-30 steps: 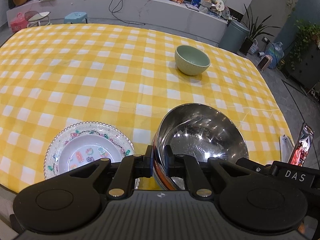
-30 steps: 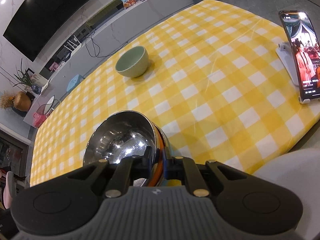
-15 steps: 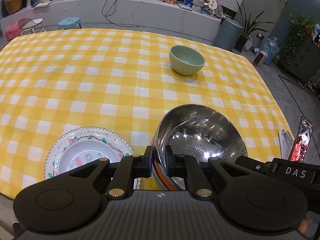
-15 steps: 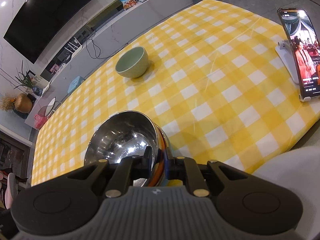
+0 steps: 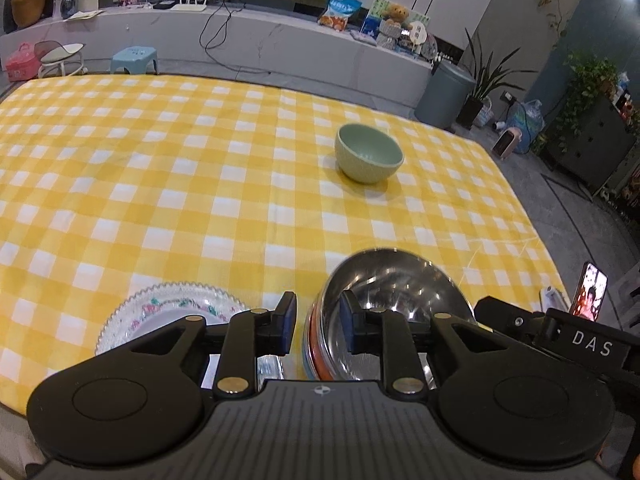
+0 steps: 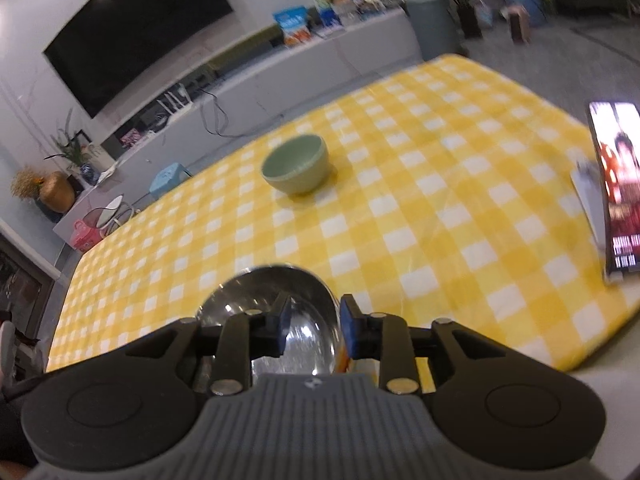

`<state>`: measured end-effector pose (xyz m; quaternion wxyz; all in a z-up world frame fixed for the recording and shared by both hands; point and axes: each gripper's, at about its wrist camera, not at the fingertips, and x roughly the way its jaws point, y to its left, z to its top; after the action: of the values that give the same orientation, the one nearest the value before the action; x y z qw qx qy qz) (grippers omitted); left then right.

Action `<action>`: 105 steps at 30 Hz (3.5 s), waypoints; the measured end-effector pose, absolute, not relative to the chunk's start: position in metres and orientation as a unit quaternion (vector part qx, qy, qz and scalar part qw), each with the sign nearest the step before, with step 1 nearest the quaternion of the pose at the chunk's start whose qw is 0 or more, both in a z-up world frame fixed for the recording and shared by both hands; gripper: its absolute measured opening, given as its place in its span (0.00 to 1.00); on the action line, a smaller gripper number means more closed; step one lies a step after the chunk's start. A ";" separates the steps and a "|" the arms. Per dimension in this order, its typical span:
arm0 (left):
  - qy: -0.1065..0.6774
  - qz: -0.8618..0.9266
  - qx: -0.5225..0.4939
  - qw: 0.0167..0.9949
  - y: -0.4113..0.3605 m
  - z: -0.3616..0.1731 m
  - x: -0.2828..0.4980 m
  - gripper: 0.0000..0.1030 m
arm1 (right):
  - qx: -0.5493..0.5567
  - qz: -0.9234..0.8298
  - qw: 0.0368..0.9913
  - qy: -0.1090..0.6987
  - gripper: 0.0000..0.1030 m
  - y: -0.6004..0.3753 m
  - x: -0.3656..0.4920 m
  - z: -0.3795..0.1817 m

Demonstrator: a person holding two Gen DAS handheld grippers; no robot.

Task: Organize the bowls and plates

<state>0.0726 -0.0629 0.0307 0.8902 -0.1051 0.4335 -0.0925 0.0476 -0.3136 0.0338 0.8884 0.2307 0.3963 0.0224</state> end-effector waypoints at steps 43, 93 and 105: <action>0.439 -0.168 -0.100 0.877 -0.093 -0.002 0.293 0.38 | 0.336 0.060 0.845 0.412 0.31 -0.367 0.305 -0.073; 0.515 -0.115 -0.002 0.849 -0.133 -0.016 0.270 0.08 | 0.267 0.074 0.826 0.490 0.11 -0.348 0.267 -0.080; 0.536 -0.107 -0.018 0.837 -0.124 -0.031 0.262 0.10 | 0.255 0.091 0.824 0.498 0.12 -0.346 0.266 -0.087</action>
<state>0.2625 -0.1237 -0.0311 0.8372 -0.0179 0.5361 -0.1068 0.2665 -0.3458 -0.0871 0.8237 0.2553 0.4981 0.0909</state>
